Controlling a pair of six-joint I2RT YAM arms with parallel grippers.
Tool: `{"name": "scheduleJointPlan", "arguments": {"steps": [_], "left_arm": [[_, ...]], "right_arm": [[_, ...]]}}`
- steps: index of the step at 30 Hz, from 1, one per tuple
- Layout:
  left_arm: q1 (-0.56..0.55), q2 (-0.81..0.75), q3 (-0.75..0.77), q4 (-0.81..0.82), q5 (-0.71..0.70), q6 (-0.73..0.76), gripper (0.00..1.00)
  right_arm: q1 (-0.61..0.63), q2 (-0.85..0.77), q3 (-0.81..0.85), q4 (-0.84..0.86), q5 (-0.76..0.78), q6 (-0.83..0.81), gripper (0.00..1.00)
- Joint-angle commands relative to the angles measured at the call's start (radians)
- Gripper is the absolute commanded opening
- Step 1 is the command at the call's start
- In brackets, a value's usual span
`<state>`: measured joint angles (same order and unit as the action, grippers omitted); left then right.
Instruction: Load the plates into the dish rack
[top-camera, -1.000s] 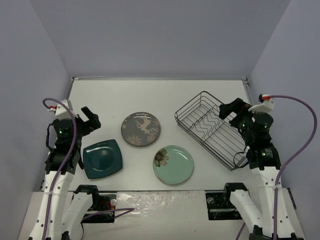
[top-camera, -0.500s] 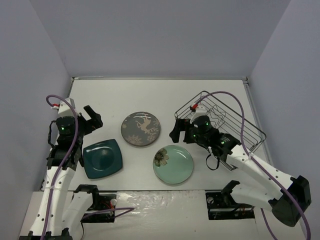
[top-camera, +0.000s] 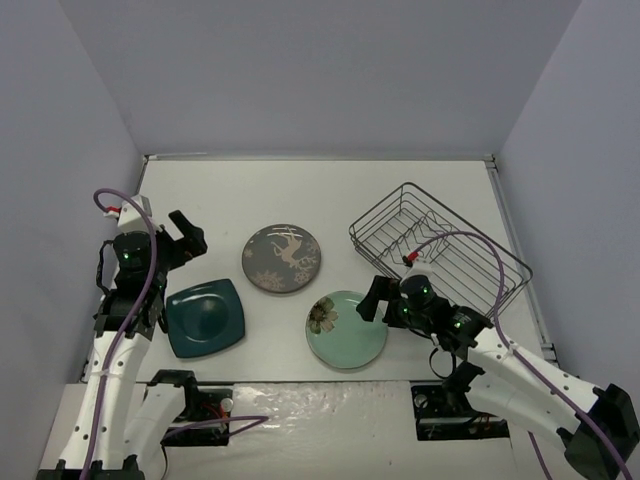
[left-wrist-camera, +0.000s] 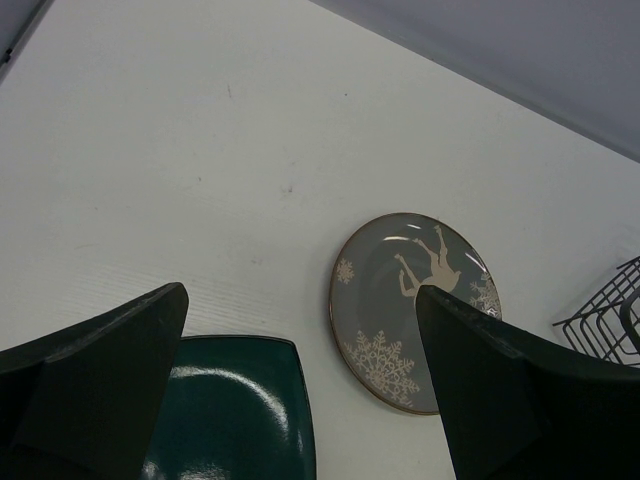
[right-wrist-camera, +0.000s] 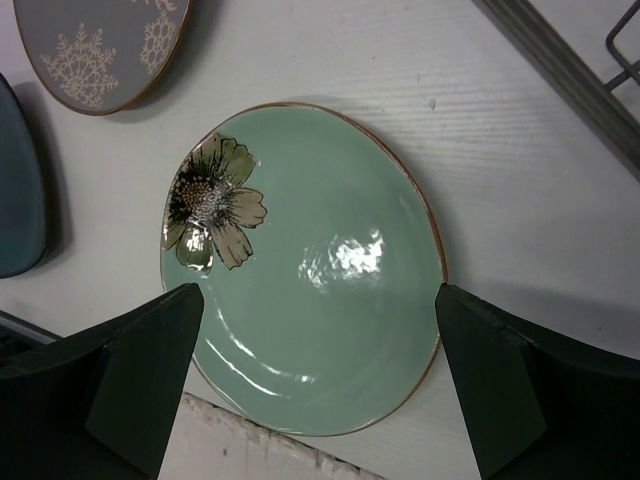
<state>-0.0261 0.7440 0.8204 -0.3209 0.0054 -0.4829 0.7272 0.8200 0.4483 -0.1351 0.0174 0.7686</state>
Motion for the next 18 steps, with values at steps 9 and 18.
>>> {"name": "scheduleJointPlan", "arguments": {"steps": [9,18], "left_arm": [[0.0,0.044,0.018,0.07,0.042,-0.016,0.97],[0.0,0.044,0.017,0.071,0.047,-0.017,0.97]], "right_arm": [[-0.034,-0.087,-0.163,0.034,-0.102,0.173,1.0],[-0.052,-0.088,-0.258,0.162,-0.177,0.217,0.98]]}}
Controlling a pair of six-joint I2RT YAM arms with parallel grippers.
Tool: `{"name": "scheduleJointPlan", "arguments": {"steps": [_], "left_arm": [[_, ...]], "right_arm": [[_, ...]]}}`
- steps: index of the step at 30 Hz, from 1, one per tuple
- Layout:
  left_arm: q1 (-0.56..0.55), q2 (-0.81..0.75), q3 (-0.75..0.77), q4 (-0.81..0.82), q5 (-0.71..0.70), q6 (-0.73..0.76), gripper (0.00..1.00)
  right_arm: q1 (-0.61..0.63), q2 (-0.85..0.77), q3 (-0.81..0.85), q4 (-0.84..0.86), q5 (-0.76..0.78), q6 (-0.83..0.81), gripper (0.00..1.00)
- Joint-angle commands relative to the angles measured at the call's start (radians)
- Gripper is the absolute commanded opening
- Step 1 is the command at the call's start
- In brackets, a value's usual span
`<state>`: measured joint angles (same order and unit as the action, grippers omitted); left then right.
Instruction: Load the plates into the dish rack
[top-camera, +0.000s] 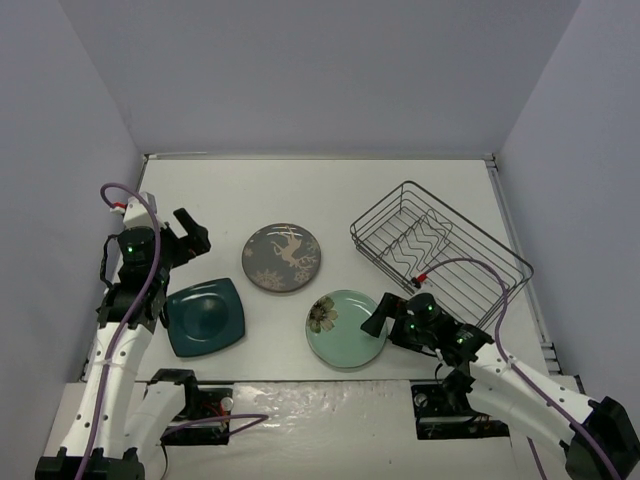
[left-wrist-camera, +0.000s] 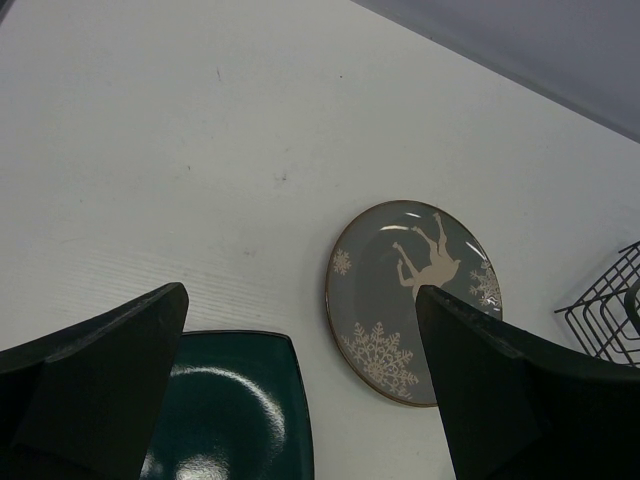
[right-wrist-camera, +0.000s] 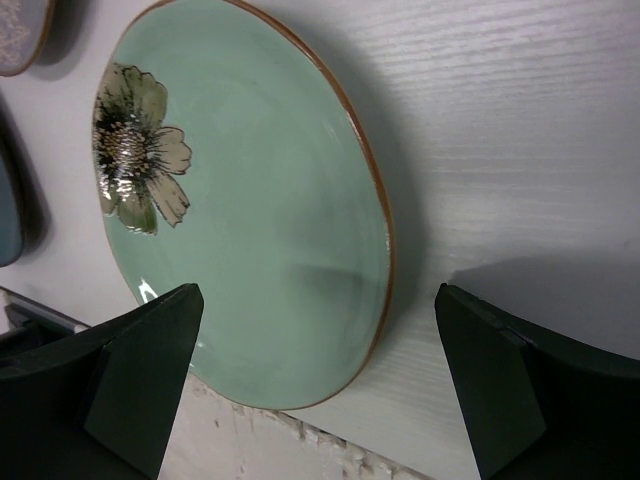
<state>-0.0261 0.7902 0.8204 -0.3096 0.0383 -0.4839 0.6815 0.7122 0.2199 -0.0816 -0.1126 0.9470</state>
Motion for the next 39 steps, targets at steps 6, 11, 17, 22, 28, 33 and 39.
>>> {"name": "scheduleJointPlan", "arguments": {"steps": [6,11,17,22,28,33,39], "left_arm": [[0.0,-0.011,0.017,0.052,0.006,-0.017,0.97],[0.0,-0.013,0.015,0.053,-0.003,-0.018,0.97],[0.0,-0.009,0.017,0.049,-0.011,-0.019,0.97],[0.0,-0.014,0.017,0.046,-0.015,-0.019,0.97],[0.0,-0.015,0.004,0.061,0.01,-0.03,0.97],[0.0,-0.003,0.007,0.063,0.041,-0.029,0.97],[0.0,-0.004,0.012,0.055,0.034,-0.026,0.97]], "right_arm": [[-0.005,0.112,-0.074,0.224,-0.078,0.052,0.87],[-0.004,0.144,-0.106,0.293,-0.074,0.091,0.65],[-0.004,0.1,-0.129,0.23,0.022,0.158,0.39],[-0.004,0.05,-0.159,0.23,0.024,0.166,0.33],[-0.004,0.074,-0.182,0.252,0.009,0.17,0.55],[0.001,0.173,-0.195,0.346,-0.015,0.144,0.55],[0.014,0.294,-0.169,0.415,-0.013,0.103,0.55]]}}
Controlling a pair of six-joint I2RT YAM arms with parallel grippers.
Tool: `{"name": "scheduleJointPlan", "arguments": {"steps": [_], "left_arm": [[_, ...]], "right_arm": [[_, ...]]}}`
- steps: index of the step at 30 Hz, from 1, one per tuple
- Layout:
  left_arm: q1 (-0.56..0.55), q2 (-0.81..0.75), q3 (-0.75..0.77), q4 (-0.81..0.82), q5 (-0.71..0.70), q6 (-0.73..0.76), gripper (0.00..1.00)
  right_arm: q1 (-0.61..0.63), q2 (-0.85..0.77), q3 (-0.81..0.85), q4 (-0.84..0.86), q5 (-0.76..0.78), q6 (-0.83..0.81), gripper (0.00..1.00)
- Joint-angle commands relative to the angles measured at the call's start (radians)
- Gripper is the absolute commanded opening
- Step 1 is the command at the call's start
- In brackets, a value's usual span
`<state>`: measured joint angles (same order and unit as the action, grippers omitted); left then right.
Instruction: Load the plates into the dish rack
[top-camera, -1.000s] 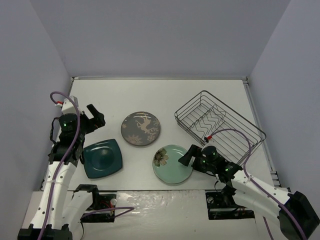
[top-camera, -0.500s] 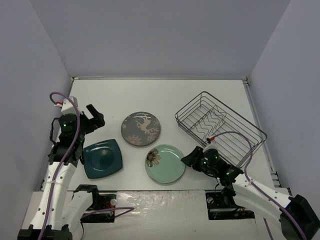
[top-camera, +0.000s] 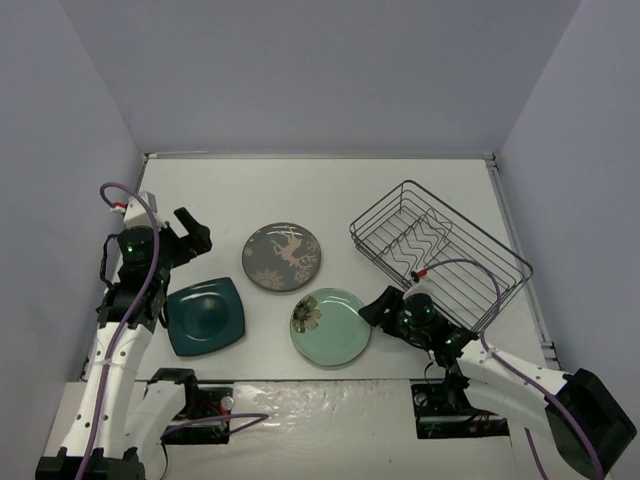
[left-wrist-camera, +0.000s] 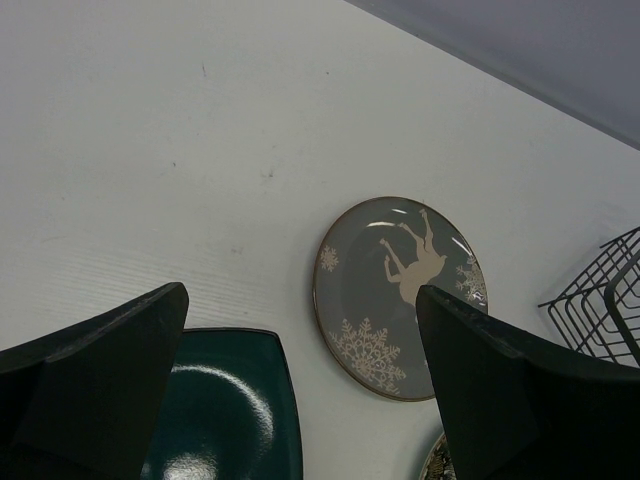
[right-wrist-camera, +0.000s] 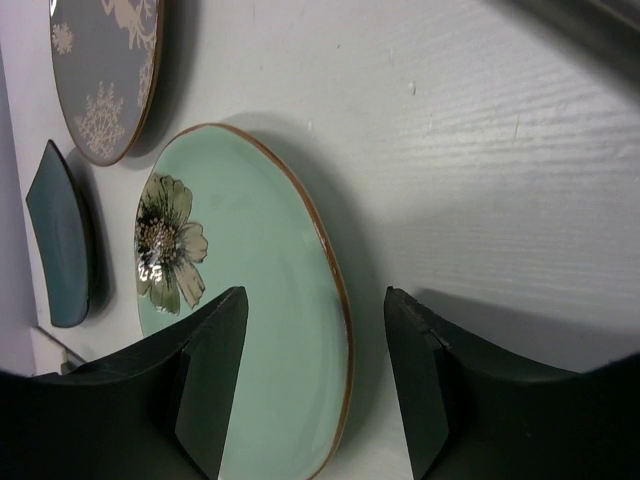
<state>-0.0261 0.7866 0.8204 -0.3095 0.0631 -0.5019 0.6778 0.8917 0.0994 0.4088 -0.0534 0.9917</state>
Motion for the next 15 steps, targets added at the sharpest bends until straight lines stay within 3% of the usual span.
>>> {"name": "scheduleJointPlan", "arguments": {"steps": [1,5,15], "left_arm": [[0.0,-0.002,0.013,0.054,0.008,-0.007,0.97],[0.0,-0.004,0.01,0.059,-0.002,-0.007,0.97],[0.0,0.007,0.004,0.069,0.013,-0.02,0.97]], "right_arm": [[0.023,0.127,-0.046,-0.062,-0.073,0.053,0.56],[0.057,0.172,-0.014,-0.062,-0.047,0.02,0.57],[0.269,0.216,0.12,-0.223,0.186,0.054,0.67]]}}
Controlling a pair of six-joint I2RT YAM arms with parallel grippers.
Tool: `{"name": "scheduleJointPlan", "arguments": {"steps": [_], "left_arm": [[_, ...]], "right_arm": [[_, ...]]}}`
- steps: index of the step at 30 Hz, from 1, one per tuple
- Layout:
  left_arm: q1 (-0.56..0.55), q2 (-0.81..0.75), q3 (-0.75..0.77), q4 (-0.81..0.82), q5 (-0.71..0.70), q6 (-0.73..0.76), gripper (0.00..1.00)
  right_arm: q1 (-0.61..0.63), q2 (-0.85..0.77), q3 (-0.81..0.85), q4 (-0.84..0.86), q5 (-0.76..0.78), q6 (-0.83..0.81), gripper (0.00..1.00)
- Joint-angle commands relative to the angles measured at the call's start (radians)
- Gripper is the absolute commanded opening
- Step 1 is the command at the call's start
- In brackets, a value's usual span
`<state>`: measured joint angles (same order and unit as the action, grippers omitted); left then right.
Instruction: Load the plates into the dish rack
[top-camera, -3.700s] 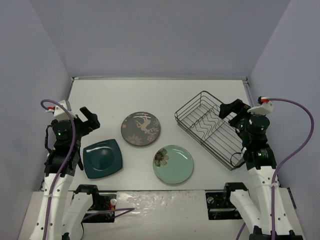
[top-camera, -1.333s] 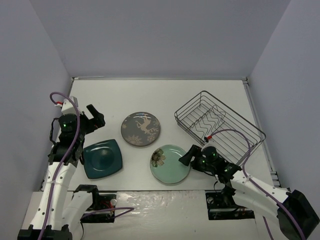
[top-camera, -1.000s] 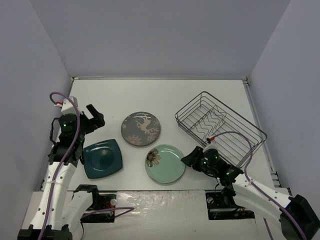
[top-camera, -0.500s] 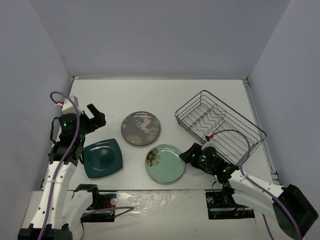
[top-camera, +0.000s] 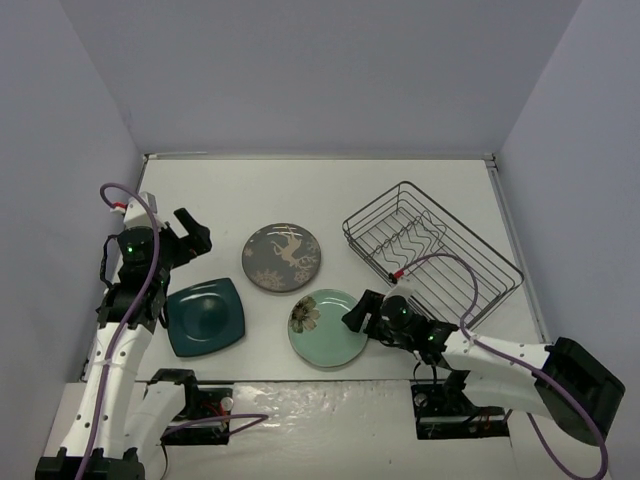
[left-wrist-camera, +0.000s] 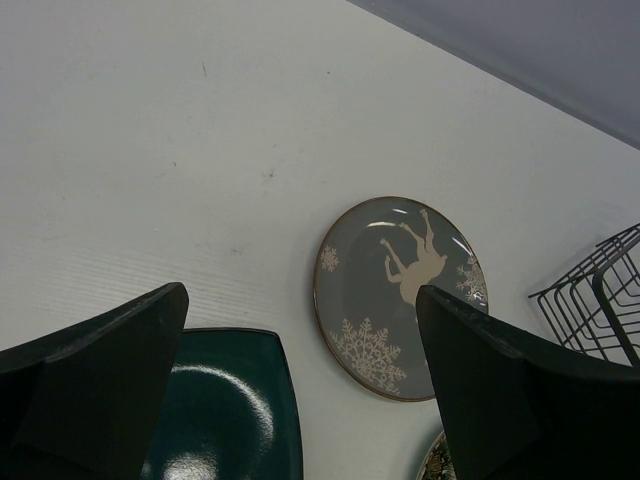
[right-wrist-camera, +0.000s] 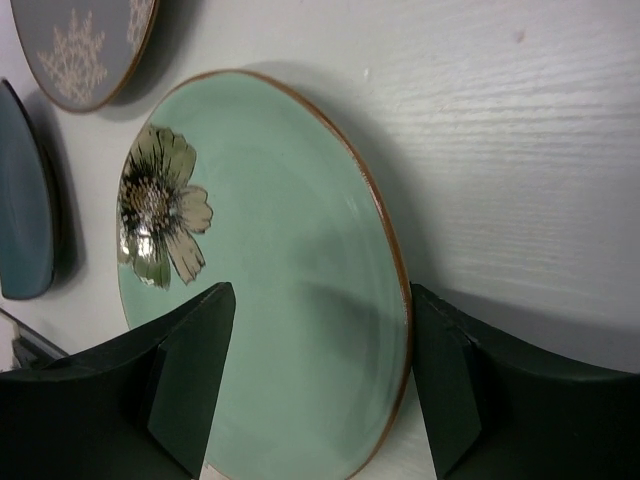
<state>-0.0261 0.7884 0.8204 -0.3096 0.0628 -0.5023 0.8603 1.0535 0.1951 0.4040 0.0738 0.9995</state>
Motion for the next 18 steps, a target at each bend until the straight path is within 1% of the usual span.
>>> {"name": "scheduleJointPlan", "arguments": {"steps": [1,3,7,9,13,16,18], "left_arm": [[0.0,0.007,-0.003,0.082,0.026,-0.033,0.97],[-0.001,0.013,-0.01,0.102,0.063,-0.046,0.97],[-0.004,0.021,-0.017,0.103,0.108,-0.076,0.97],[-0.008,0.02,-0.031,0.127,0.144,-0.087,0.97],[-0.011,0.018,-0.033,0.119,0.132,-0.09,0.97],[-0.012,0.01,-0.039,0.132,0.151,-0.099,0.97],[-0.012,0.005,-0.046,0.141,0.161,-0.107,0.97]], "right_arm": [[0.119,0.068,0.036,-0.24,0.075,0.053,0.68],[0.159,0.098,0.064,-0.259,0.096,0.075,0.69],[0.21,0.172,0.062,-0.212,0.071,0.126,0.74],[0.224,0.212,0.058,-0.174,0.068,0.151,0.74],[0.233,0.28,0.039,-0.085,0.078,0.205,0.72],[0.234,0.327,-0.003,0.023,0.078,0.24,0.68],[0.233,0.345,-0.02,0.047,0.098,0.251,0.67]]}}
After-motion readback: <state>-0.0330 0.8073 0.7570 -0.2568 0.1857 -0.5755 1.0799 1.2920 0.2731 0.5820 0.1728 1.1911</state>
